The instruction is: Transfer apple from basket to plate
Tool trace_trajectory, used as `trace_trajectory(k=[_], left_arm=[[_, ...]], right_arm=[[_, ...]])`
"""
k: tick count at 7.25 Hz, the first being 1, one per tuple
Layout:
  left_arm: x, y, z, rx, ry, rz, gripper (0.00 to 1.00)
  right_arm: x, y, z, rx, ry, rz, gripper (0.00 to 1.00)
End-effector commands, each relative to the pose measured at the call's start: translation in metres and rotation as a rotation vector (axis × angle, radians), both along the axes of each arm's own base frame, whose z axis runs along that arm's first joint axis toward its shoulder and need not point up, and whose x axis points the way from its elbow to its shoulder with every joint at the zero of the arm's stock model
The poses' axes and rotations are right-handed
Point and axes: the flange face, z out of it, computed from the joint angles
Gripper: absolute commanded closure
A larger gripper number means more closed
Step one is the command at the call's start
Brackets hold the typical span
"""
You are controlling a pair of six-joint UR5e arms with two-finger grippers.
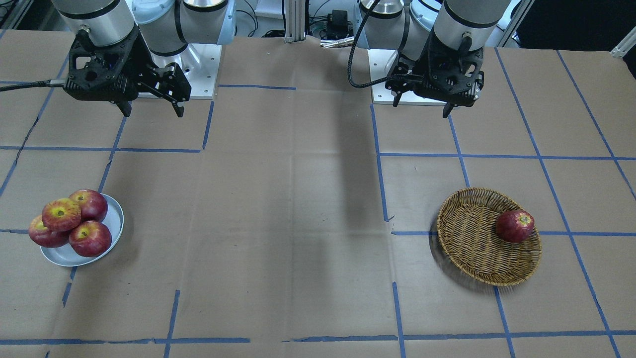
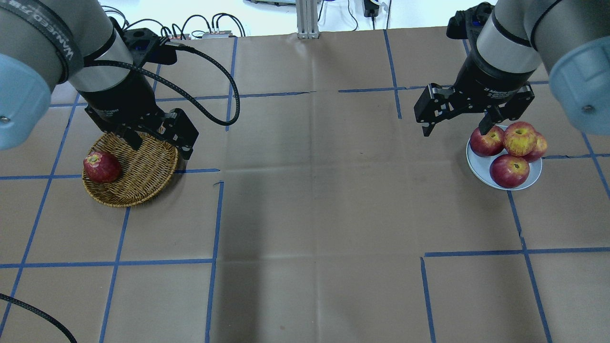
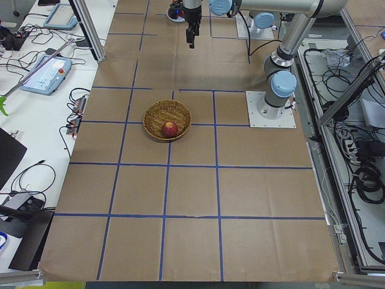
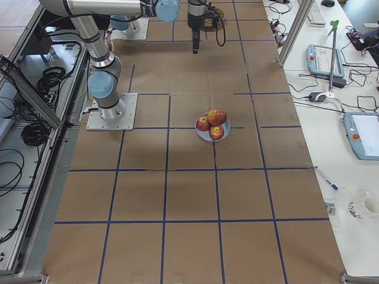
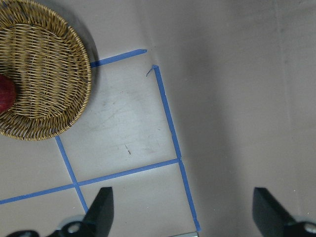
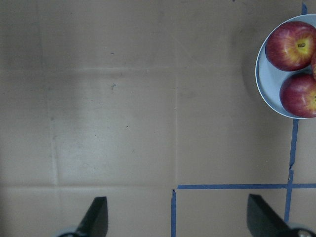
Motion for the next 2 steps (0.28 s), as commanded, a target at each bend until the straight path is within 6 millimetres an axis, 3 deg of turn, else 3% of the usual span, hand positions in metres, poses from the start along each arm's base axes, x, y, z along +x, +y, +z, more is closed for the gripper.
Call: trace_trajectory(k=[1,2], left_arm=[[-0.0004,0.0035,-0.0019,0.004,0.000,-0.001,0.01],[-0.0011,0.0035,-0.0017,0.002,0.000,-0.004,0.01]], right_arm=[[0.0000,-0.0001,0.0001,-0.001,0.003,0.000,0.00],[0.0000,-0.0001,0.0001,-0.001,0.003,0.000,0.00]])
